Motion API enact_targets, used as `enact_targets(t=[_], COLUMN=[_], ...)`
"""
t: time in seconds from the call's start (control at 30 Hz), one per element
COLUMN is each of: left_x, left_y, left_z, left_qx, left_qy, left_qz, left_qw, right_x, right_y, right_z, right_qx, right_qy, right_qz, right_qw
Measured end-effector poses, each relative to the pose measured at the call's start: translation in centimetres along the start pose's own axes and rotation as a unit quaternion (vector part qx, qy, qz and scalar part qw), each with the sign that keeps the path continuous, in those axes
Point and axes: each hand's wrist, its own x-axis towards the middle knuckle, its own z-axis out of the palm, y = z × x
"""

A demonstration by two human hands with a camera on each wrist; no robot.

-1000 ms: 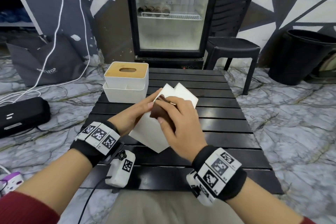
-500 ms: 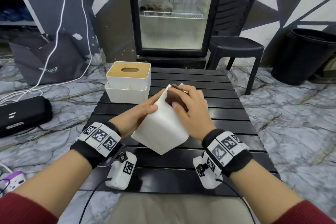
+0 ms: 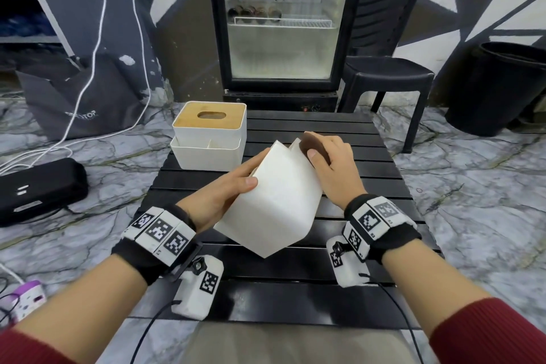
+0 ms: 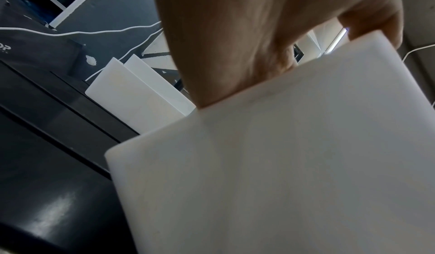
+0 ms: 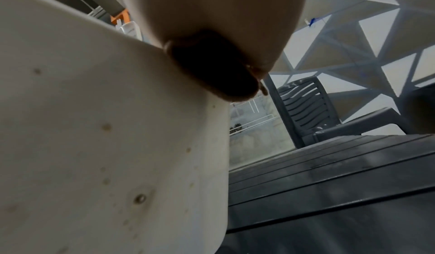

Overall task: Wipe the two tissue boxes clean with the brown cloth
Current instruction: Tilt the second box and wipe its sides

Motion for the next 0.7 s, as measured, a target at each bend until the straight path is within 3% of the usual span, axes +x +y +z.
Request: enact_targets(t=[0.43, 0.7], left_x=[-0.3, -0.3], left_y=[0.3, 0.8], left_z=[0.4, 0.7], left_qx=[0.013, 0.08], left_qy=[0.04, 0.017], left_qz=[0.0, -0.019], left_qw=[0.999, 0.996], right_x=[-1.1, -2.1], right_y=[0.0, -1.3], right_z=[-1.0, -3.3], right_qx=[0.0, 0.052], right_qy=[-0.032, 0.016], right_qz=[0.048, -0.03], right_qw=[0.998, 0.998])
